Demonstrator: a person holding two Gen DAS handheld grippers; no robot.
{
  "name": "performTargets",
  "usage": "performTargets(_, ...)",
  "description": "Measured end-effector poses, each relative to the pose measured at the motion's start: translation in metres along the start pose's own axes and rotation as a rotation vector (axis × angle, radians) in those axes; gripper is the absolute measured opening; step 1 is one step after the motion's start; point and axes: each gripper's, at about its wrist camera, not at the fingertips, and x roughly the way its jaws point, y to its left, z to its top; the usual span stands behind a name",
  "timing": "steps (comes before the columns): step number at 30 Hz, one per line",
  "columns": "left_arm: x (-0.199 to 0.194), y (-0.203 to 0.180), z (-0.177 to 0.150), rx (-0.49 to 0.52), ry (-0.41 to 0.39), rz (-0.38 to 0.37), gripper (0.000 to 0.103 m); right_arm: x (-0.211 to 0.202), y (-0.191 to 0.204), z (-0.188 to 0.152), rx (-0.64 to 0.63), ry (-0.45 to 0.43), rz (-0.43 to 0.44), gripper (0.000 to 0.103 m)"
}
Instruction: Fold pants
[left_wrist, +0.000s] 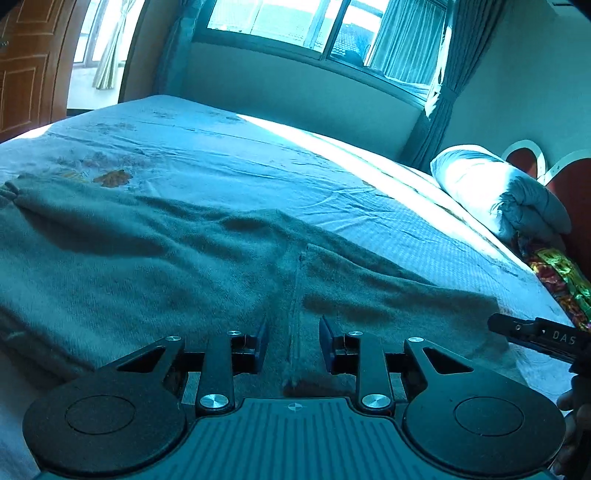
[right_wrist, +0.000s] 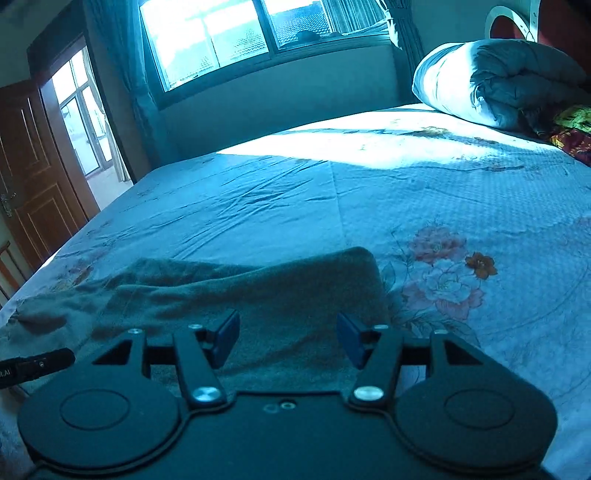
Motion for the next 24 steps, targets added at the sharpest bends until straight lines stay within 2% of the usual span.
performTargets(2, 0.021, -0.001, 0.004, 0.024, 0.067, 0.034, 0.033, 0.021, 0.001, 0.007, -0.037, 0.063, -0.047, 0.057)
performTargets(3, 0.029, -0.002, 0.005, 0.043, 0.092, 0.034, 0.035, 0.036, 0.0, 0.007, -0.054, 0.134, -0.06, 0.062)
performTargets(4, 0.029, -0.004, 0.009, 0.059, 0.088, 0.031, 0.036, 0.045, -0.001, 0.006, -0.078, 0.176, -0.066, 0.063)
performTargets(6, 0.024, -0.006, 0.019, 0.072, 0.054, 0.022, 0.036, 0.035, 0.005, 0.012, -0.114, 0.118, -0.05, 0.061)
performTargets(7, 0.022, -0.008, 0.025, 0.076, 0.028, 0.022, 0.036, 0.027, 0.008, 0.017, -0.123, 0.061, -0.038, 0.06)
performTargets(9, 0.028, -0.015, 0.037, 0.096, 0.014, 0.003, 0.036, 0.025, 0.011, 0.026, -0.119, 0.012, -0.045, 0.061)
performTargets(11, 0.045, -0.025, 0.048, 0.11, 0.037, -0.017, 0.037, 0.043, 0.012, 0.032, -0.121, 0.05, -0.047, 0.062)
performTargets(12, 0.059, -0.029, 0.05, 0.115, 0.08, -0.021, 0.038, 0.06, 0.011, 0.031, -0.134, 0.113, -0.063, 0.063)
performTargets(13, 0.078, -0.03, 0.049, 0.118, 0.141, 0.004, 0.045, 0.072, 0.01, 0.027, -0.157, 0.151, -0.073, 0.063)
performTargets(14, 0.087, -0.029, 0.046, 0.12, 0.15, 0.008, 0.052, 0.074, 0.011, 0.024, -0.17, 0.141, -0.076, 0.063)
performTargets(18, 0.072, -0.022, 0.04, 0.117, 0.085, 0.006, 0.054, 0.039, 0.008, 0.023, -0.149, -0.002, -0.05, 0.065)
performTargets(21, 0.048, 0.005, 0.04, 0.105, 0.036, 0.066, 0.054, 0.009, -0.005, 0.015, -0.104, -0.064, -0.043, 0.066)
performTargets(24, 0.016, 0.055, 0.039, 0.08, 0.002, 0.162, 0.054, -0.022, -0.022, 0.001, -0.059, -0.13, -0.071, 0.067)
